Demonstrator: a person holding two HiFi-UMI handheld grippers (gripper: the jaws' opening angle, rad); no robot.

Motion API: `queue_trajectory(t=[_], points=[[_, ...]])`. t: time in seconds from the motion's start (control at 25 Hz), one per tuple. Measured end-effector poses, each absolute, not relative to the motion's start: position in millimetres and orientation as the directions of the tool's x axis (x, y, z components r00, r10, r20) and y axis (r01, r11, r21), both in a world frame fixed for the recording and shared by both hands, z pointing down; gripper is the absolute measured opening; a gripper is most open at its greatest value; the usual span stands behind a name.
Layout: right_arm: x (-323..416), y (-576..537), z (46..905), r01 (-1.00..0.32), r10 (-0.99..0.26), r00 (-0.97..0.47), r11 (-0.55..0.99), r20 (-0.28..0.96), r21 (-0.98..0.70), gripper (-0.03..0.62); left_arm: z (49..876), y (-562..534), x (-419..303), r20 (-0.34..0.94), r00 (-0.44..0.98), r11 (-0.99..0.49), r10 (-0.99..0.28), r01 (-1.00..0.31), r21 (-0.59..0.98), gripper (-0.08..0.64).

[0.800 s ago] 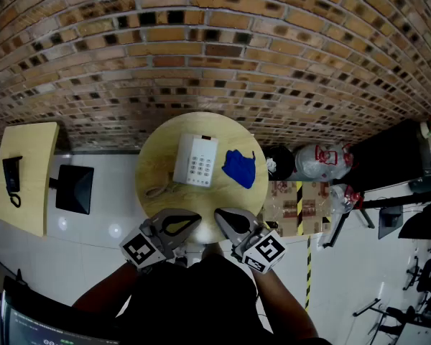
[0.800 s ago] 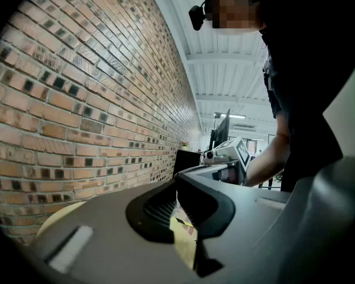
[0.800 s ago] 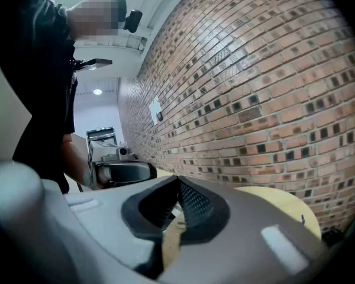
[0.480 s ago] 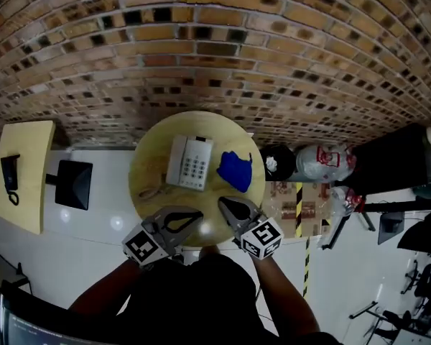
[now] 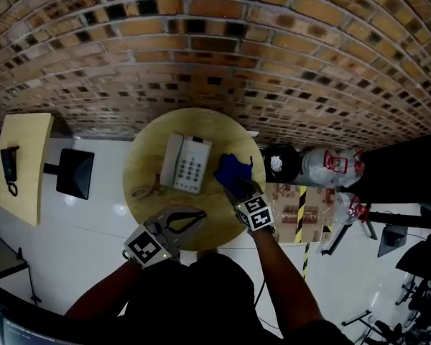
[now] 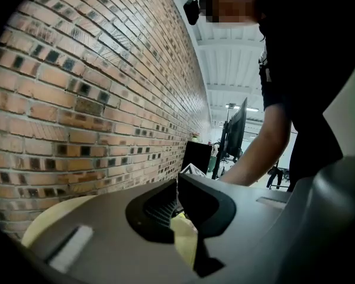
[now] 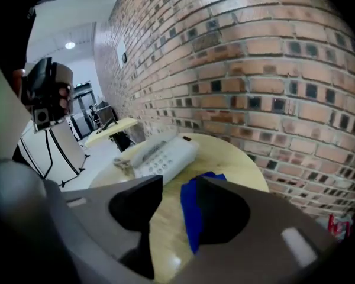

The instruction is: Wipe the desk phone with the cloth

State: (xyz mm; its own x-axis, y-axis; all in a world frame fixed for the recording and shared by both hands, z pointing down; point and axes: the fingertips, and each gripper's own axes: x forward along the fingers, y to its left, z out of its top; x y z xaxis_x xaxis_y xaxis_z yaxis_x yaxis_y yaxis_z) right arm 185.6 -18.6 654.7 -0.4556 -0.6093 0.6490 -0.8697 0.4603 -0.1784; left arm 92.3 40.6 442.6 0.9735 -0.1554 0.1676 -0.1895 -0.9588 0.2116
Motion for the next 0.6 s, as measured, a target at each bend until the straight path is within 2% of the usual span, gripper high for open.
queue_trajectory(t=[0.08,0.12,0.48,0.6], points=[[194.9,-27.2,678.0,-0.869,-0.569,-0.441,0.465,0.694,-0.170,0.221,445.1,38.0,94.3,0.177,0.969,-0.954,-0.169,-0.207,0.219,0.005],[198.4,-31.7,689.2,-0.866,-0.549,-0.439,0.470,0.712,-0.171,0.232,446.1,36.5,94.8,0.180,0.967,-0.951,-0.177,-0.216,0.221,0.005],[215.6,-54.4,756.0,-0.847,-0.401,-0.388,0.510,0.830,-0.150,0.236,451.3,35.3,92.3,0.198,0.951,-0.929,-0.237,-0.282,0.241,0.005],[218.2,-55.3,770.6,-0.843,-0.390,-0.388,0.517,0.835,-0.150,0.236,453.2,38.8,89.8,0.203,0.948,-0.925,-0.244,-0.290,0.245,0.005]])
